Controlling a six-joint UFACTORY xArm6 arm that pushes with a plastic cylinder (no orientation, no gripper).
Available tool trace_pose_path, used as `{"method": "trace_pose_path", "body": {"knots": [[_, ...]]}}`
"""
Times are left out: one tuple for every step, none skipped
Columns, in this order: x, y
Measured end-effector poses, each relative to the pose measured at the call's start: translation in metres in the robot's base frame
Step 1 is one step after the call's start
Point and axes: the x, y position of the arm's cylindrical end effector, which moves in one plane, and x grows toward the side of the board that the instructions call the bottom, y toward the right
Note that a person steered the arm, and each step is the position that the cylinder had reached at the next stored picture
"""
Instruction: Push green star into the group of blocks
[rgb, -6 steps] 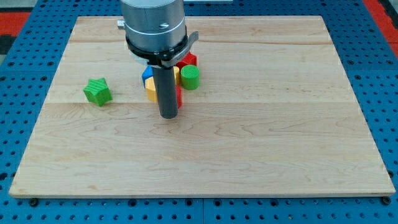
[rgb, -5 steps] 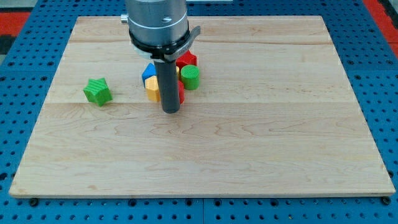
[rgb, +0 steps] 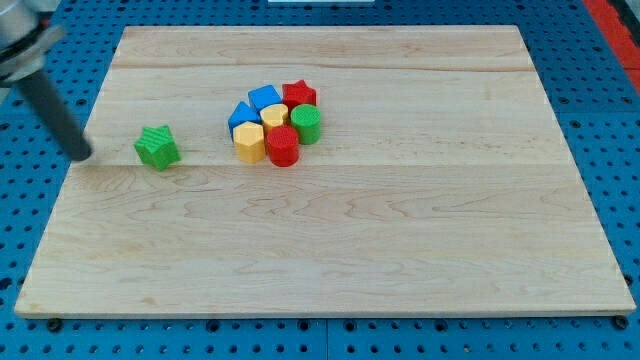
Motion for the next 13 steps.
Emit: {"method": "trace_pose_path", "body": {"knots": [[-0.009, 0.038], [0.015, 0.064], [0.024, 0.097], [0.036, 0.096], [0.053, 0.092], [0.061, 0.086], [0.079, 0.087], [0.086, 0.104], [0.086, 0.124], [0.080, 0.146], [0.078, 0.166], [0.084, 0.163], [0.128, 0.130]]}}
